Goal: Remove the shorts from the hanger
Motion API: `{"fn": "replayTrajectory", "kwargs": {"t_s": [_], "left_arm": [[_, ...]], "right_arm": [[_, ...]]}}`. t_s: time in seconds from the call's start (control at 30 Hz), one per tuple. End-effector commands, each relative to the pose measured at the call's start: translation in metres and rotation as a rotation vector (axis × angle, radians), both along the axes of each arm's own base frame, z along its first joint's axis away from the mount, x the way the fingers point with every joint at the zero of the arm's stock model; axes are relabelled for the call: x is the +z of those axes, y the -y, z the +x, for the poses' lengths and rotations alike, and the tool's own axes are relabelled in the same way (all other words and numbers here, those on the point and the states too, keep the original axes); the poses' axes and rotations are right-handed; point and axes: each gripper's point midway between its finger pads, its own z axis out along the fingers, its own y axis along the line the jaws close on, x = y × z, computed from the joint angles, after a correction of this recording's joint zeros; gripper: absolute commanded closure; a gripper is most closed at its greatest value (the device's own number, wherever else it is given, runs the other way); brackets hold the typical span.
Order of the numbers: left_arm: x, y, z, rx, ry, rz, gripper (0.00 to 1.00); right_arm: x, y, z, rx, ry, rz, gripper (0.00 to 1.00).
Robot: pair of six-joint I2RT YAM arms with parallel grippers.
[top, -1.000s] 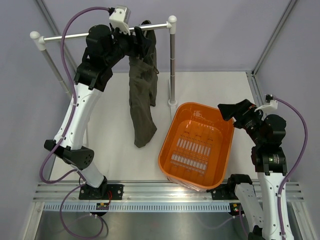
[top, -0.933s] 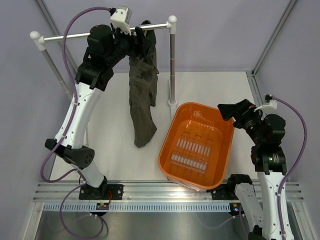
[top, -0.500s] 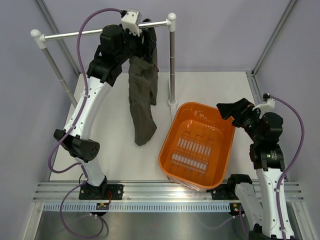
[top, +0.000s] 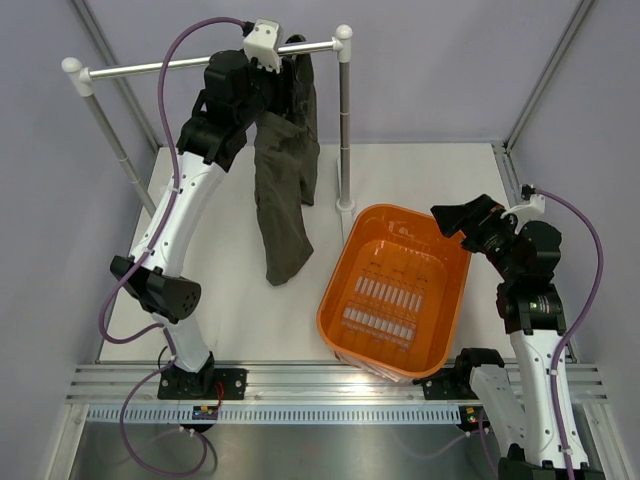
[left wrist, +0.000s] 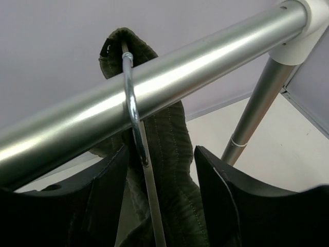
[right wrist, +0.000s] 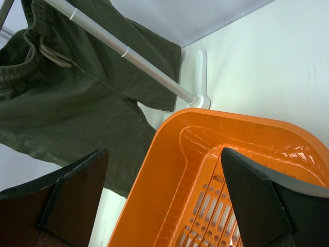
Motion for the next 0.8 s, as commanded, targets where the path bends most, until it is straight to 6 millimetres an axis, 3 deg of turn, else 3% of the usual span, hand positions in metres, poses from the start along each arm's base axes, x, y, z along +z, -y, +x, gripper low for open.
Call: {"fn": "replayTrajectory", "kwargs": {"t_s": [0.0,0.17,0.53,0.77], "left_arm": [[0.009,-0.014,0.002,0.067,0.032,0.014,0.44],[0.003,-0.018,0.0,0.09,0.022,0.021,0.52],[-0.002,-0.021,-0.007,0.135,0.029,0.085,0.57],[0.01,-0.028,-0.015,0.176,0.053,0.103,0.89]], "right_arm": [[0.006,-0.002,0.003,0.019,0.043,-0.007,0.01],[0.005,-0.003,0.003,0.024,0.043,-0.005,0.01],[0.004,-0.004,0.002,0.028,0.042,0.001,0.01],[0.006,-0.005,0.0,0.035,0.046,0.005,0.0]]}}
